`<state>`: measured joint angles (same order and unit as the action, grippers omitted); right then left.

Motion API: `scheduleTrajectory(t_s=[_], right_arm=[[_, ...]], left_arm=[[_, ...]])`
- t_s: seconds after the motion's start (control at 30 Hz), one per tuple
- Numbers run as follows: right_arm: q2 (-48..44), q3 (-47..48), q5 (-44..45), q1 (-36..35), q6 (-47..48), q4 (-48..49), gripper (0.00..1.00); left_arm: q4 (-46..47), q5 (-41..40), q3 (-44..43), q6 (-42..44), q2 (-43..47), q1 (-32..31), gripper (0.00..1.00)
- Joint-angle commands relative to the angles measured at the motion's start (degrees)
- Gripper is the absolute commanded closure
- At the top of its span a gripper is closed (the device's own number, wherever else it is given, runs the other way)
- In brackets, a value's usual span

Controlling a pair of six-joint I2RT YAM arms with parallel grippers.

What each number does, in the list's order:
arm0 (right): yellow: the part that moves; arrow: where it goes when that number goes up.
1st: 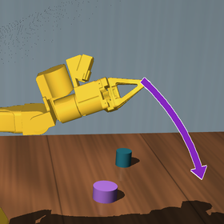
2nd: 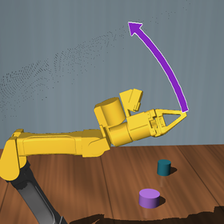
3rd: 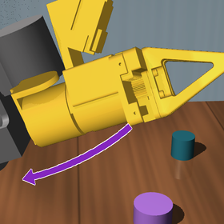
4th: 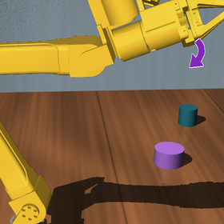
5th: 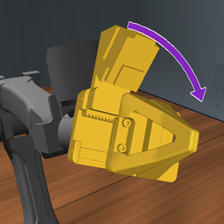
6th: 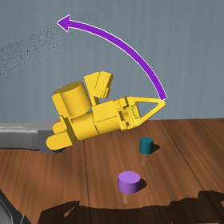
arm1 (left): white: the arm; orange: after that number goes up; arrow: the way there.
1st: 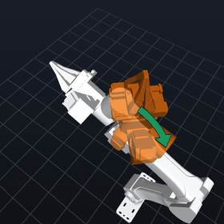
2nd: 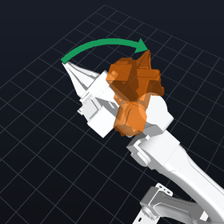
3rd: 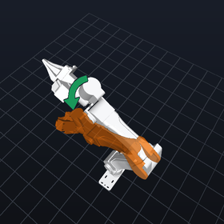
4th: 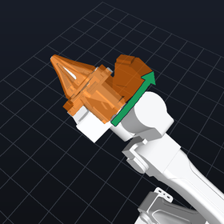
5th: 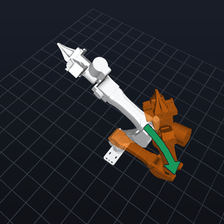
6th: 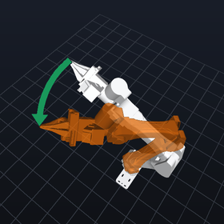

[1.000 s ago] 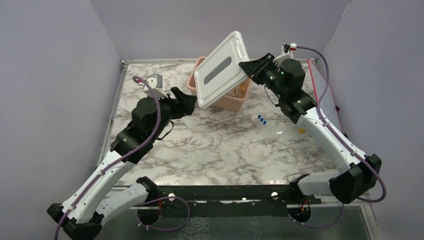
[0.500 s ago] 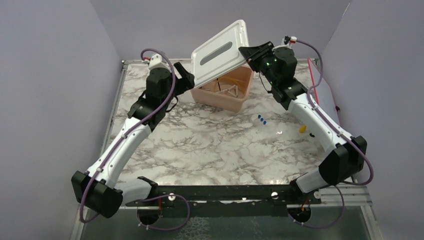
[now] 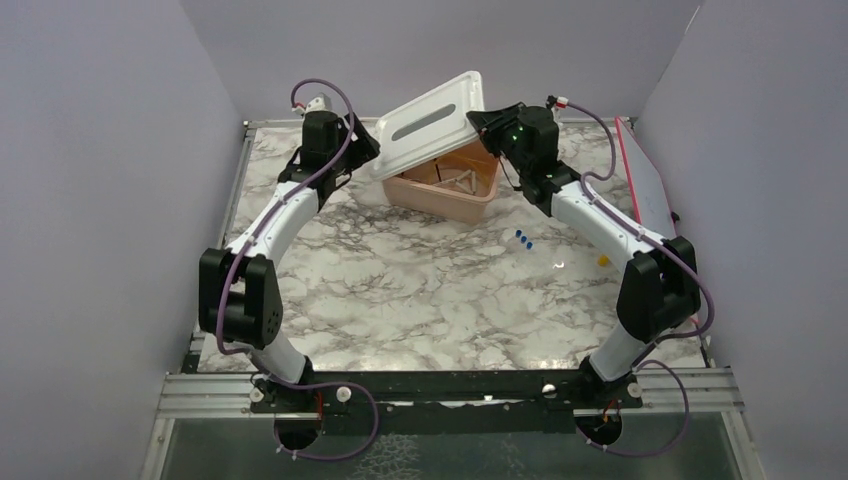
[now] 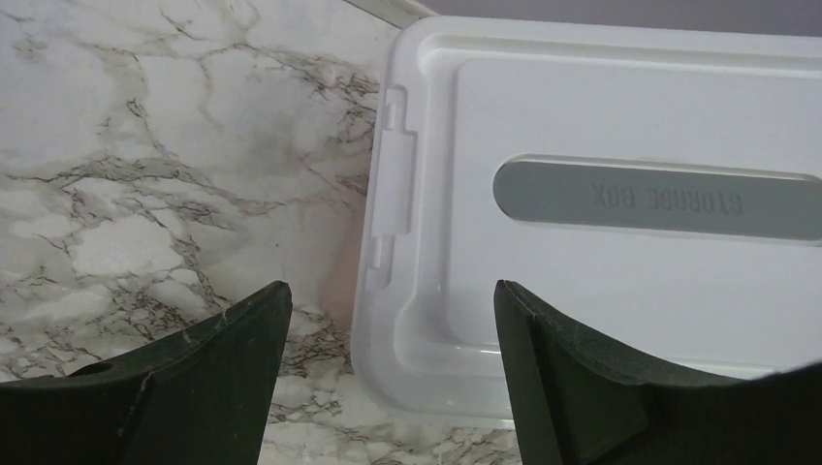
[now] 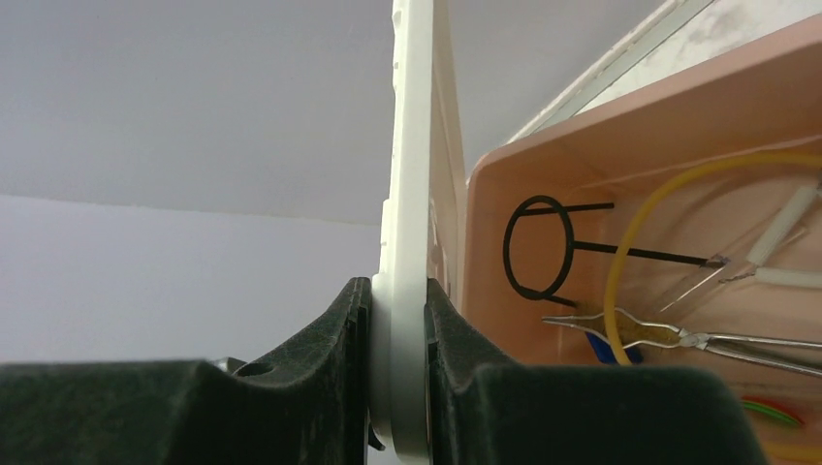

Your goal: Organize the chemistry lab equipment

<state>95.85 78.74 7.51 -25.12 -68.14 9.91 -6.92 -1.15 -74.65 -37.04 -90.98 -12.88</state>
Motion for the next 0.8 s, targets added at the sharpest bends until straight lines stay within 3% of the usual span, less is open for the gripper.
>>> scheduleTrajectory(t_s=[0.0, 0.13, 0.5, 0.77], right_arm=[[-2.3, -3.4, 6.2, 0.3, -0.6, 4.5, 0.98], [-2.8, -5.8, 8.8, 0.3, -0.1, 4.2, 0.95], [-6.3, -12.4, 12.0, 0.3, 4.0, 1.5, 0.72], [-8.3, -10.7, 12.8, 0.3, 9.5, -11.5, 0.62]], left_arm=[[3.8, 7.7, -2.3, 1.0, -3.9, 1.2, 0.21], [5.2, 10.9, -2.3, 1.1, -6.5, 1.3, 0.23], [6.7, 14.9, -1.6, 2.4, -9.7, 1.3, 0.34], [6.3, 16.7, -2.7, 4.8, -10.1, 1.4, 0.41]])
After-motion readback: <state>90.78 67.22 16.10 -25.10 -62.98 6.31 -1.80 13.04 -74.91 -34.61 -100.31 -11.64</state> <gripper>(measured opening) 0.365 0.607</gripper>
